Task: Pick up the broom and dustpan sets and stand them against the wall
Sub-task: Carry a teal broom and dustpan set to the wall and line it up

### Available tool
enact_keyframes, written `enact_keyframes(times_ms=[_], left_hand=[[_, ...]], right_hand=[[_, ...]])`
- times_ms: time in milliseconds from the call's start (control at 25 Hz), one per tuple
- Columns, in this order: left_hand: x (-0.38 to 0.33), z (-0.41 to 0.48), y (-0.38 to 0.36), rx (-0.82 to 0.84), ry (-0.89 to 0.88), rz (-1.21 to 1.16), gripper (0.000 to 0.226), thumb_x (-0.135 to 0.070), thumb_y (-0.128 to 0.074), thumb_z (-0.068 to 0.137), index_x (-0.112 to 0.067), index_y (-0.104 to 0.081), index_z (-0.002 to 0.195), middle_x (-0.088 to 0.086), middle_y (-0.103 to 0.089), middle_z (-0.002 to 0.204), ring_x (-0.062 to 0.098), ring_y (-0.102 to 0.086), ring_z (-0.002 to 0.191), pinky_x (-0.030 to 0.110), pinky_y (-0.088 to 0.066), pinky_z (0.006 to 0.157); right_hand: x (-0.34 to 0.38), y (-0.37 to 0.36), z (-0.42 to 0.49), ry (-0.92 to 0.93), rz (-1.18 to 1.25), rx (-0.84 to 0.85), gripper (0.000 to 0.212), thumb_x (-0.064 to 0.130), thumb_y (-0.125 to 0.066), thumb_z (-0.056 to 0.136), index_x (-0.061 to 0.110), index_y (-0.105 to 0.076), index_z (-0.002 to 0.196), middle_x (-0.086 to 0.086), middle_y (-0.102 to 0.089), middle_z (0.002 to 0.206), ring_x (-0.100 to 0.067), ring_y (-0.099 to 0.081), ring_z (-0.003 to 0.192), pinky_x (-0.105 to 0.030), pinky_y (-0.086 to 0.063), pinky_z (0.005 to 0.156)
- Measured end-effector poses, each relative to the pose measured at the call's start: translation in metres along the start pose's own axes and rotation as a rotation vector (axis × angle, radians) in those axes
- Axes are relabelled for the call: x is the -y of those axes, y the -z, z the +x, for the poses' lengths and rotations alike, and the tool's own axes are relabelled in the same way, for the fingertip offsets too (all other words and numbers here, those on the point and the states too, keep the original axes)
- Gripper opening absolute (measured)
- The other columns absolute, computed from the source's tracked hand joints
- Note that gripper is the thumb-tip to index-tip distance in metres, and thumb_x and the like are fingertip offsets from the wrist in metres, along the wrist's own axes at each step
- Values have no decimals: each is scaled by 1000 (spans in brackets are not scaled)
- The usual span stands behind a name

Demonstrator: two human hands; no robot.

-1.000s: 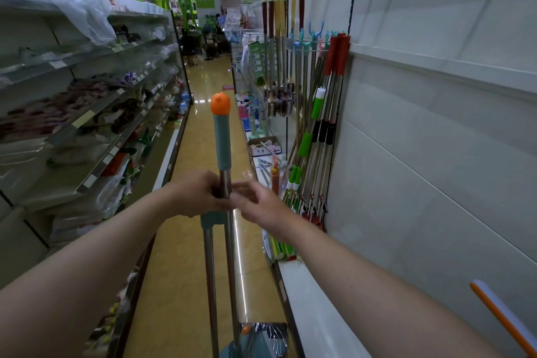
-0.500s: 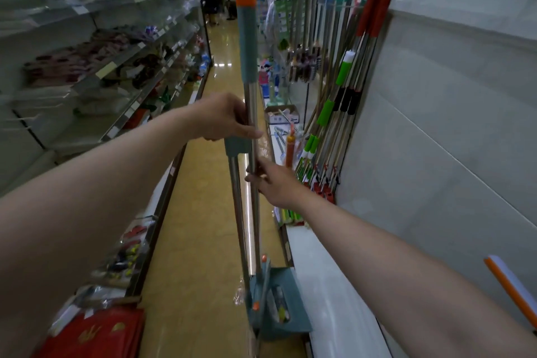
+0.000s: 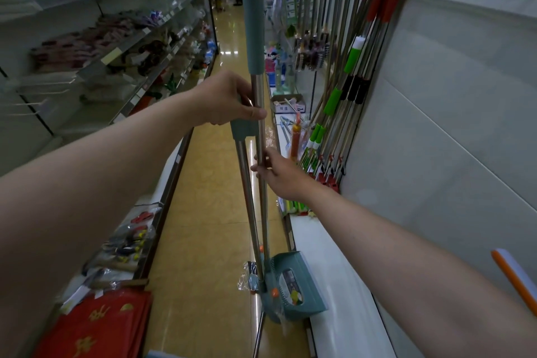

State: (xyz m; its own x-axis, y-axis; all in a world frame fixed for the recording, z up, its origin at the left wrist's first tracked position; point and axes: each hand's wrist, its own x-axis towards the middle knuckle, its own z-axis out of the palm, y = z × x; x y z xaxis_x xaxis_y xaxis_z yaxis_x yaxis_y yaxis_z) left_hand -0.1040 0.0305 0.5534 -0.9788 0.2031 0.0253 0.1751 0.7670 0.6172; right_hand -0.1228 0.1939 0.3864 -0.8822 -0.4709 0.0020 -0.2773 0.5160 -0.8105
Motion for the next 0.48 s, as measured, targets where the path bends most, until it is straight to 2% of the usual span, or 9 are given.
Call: enact_keyframes(times_ms=[120, 200, 280, 360, 480], left_hand=[[-4, 5, -8, -22, 21, 18, 16, -44, -79, 77, -33, -70, 84, 5, -75, 98, 41, -68, 103, 59, -57, 88], [-11, 9, -11, -25, 18, 49, 18, -48, -80, 75, -34, -71, 81, 7, -75, 97, 40, -69, 102, 60, -57, 87], [-19, 12, -13, -33, 9, 81, 19, -50, -80, 76, -34, -70, 79, 7, -75, 95, 38, -70, 99, 58, -59, 84], [-25, 14, -15, -36, 14, 95, 20, -49, -79, 77, -32, -69, 80, 9, -75, 94, 37, -71, 94, 55, -61, 79], [-29, 16, -18, -49, 30, 121, 30, -51, -78, 78, -24, -72, 90, 11, -75, 90, 34, -72, 80, 46, -61, 67]], right_hand=[[3, -24, -10, -48, 94, -156, 71, 43, -77, 84, 21, -37, 137, 1, -59, 136, -19, -60, 120, -42, -50, 100], [11, -45, -13, -92, 177, -357, 82, 47, -82, 76, 18, -38, 140, 1, -56, 137, -18, -56, 123, -37, -49, 98], [21, -53, -8, -122, 226, -555, 80, 49, -81, 76, 14, -44, 138, -1, -55, 133, -19, -54, 123, -31, -46, 93], [28, -50, -1, -82, 255, -703, 73, 44, -81, 78, 13, -49, 135, -1, -57, 128, -20, -54, 121, -31, -47, 92], [34, -42, 2, -19, 283, -791, 64, 40, -81, 78, 18, -52, 131, 5, -63, 122, -16, -58, 116, -34, -51, 91]])
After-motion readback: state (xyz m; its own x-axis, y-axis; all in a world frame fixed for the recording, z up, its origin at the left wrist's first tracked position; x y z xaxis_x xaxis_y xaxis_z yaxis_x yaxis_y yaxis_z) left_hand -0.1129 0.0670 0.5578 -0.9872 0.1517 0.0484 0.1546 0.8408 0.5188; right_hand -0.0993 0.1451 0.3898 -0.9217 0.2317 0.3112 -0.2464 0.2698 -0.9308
